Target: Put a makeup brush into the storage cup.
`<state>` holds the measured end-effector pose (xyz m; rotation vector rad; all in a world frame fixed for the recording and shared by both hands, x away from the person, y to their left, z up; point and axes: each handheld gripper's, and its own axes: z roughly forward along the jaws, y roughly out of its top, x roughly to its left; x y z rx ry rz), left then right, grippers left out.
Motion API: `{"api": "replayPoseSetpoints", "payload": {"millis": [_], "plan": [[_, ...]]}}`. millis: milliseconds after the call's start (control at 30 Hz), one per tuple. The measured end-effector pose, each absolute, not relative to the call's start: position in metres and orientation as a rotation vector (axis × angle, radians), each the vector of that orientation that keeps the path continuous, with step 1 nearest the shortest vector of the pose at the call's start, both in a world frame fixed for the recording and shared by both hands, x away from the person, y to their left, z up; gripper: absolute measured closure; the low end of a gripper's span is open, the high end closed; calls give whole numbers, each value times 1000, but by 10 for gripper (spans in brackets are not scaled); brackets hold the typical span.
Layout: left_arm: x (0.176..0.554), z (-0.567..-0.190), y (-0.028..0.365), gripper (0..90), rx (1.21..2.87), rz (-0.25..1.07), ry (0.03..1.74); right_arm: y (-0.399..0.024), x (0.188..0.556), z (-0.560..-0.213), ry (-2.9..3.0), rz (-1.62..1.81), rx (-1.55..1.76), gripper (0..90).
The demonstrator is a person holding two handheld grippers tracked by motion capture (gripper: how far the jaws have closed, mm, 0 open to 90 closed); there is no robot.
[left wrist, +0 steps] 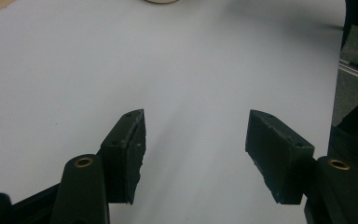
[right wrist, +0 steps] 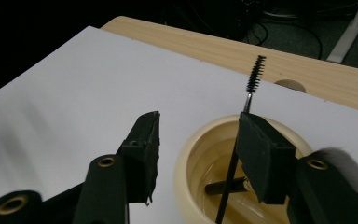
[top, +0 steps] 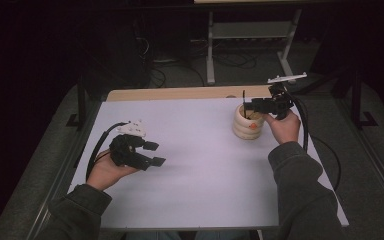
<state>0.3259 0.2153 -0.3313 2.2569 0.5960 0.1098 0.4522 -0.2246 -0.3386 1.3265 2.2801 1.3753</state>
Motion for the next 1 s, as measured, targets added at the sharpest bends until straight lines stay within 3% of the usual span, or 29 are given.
{"api": "replayPoseSetpoints", "payload": {"millis": [433,1000], "plan": [[332,-332,220,352,2254,139,620,-210,438,-339,2327,1376,1276,389],[330,-333,217,332,2258,160,632,-212,415,-346,2311,1397,1256,361]]}}
